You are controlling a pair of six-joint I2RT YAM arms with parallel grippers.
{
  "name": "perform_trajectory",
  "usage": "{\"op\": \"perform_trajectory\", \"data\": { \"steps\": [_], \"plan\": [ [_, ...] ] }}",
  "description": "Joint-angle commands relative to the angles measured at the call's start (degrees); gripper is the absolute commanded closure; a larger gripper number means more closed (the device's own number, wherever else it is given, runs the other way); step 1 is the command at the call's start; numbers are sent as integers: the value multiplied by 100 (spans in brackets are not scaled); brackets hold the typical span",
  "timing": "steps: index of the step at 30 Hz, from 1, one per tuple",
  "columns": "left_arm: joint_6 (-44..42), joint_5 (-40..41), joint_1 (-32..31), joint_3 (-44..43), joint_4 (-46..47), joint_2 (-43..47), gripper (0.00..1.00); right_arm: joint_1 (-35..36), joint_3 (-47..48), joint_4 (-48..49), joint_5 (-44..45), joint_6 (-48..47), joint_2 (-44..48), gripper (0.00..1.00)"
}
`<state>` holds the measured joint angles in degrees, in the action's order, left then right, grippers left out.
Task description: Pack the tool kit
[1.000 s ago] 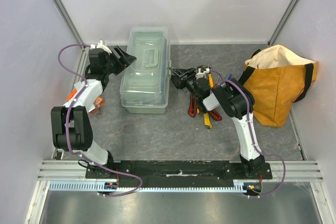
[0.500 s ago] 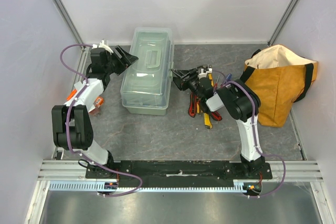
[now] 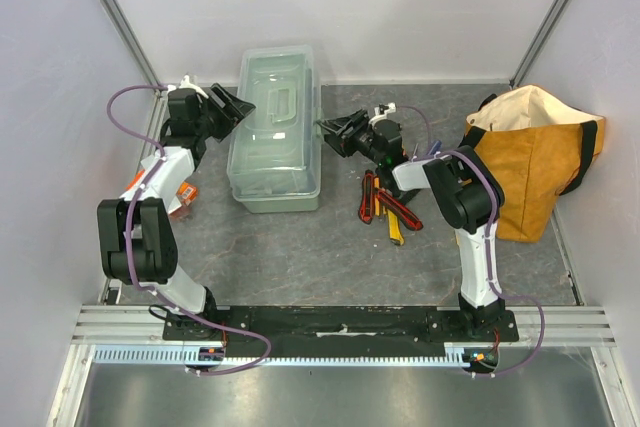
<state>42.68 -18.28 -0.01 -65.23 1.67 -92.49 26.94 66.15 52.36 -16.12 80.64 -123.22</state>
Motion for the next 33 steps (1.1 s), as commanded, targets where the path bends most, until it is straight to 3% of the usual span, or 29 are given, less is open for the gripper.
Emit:
{"op": "perform_trajectory", "data": {
  "steps": [1, 8, 10, 13, 16, 22, 33],
  "plan": [
    [-128, -211, -254, 380, -1925, -542, 20, 374, 469, -59, -893, -541, 465, 66],
    [-5, -193, -201, 353, -1960, -595, 20, 145, -110, 1976, -604, 723, 264, 66],
    [4, -193, -201, 292, -1995, -647, 20, 110, -85, 2094, -603, 944, 193, 66],
    [-171, -246, -201, 178, -2004, -692, 20, 66, 64, 1438, -752, 613, 359, 67],
    [-557, -517, -201, 107, -1829, -657, 20, 48, 398, 93, -954, -274, 544, 69],
    [-945, -597, -201, 37, -1811, -604, 20, 57, 601, -946, -1078, -874, 457, 74],
    [-980, 317, -201, -227, -2391, -674, 20, 119, 1628, -2817, -884, -2113, 185, 76]
  ]
}}
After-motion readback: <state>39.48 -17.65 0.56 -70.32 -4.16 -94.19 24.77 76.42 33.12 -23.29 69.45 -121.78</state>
